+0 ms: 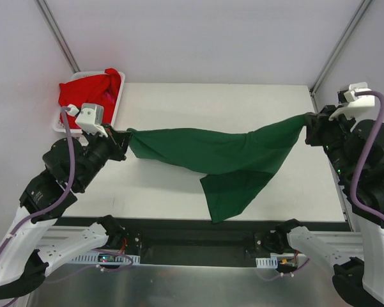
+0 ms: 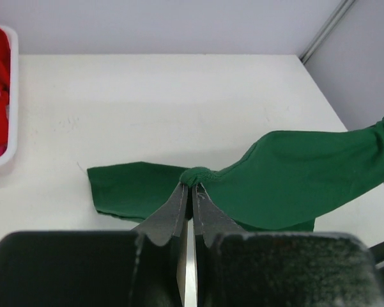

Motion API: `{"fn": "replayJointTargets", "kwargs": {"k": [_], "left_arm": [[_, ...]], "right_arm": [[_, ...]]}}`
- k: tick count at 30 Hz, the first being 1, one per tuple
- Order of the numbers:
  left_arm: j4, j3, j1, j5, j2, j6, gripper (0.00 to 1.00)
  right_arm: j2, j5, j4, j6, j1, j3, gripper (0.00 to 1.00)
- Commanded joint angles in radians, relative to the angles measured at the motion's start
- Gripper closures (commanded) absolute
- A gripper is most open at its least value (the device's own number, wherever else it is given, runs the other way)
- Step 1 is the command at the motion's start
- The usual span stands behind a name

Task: Fold and stack the t-shirts
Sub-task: Flatten the tshirt out

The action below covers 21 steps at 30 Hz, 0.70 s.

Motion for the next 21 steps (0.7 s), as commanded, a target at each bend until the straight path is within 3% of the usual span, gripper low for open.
{"fn": "replayJointTargets", "kwargs": {"k": [1, 6, 21], "left_arm": [[0.028, 0.08, -0.004, 0.064, 0.0, 0.051, 1.0], [0.014, 0.136, -0.004, 0.117, 0.003, 0.059, 1.0], [-0.093, 0.497, -0.004, 0.328, -0.004, 0.149, 1.0]], "right_arm": [[-0.035, -0.198, 0.035, -0.062, -0.005, 0.077, 0.99], [-0.055, -0.251, 0.006, -0.057, -0.005, 0.141, 0.99], [-0.109, -0.162, -0.003, -0.131, -0.005, 0.396, 0.99]]}}
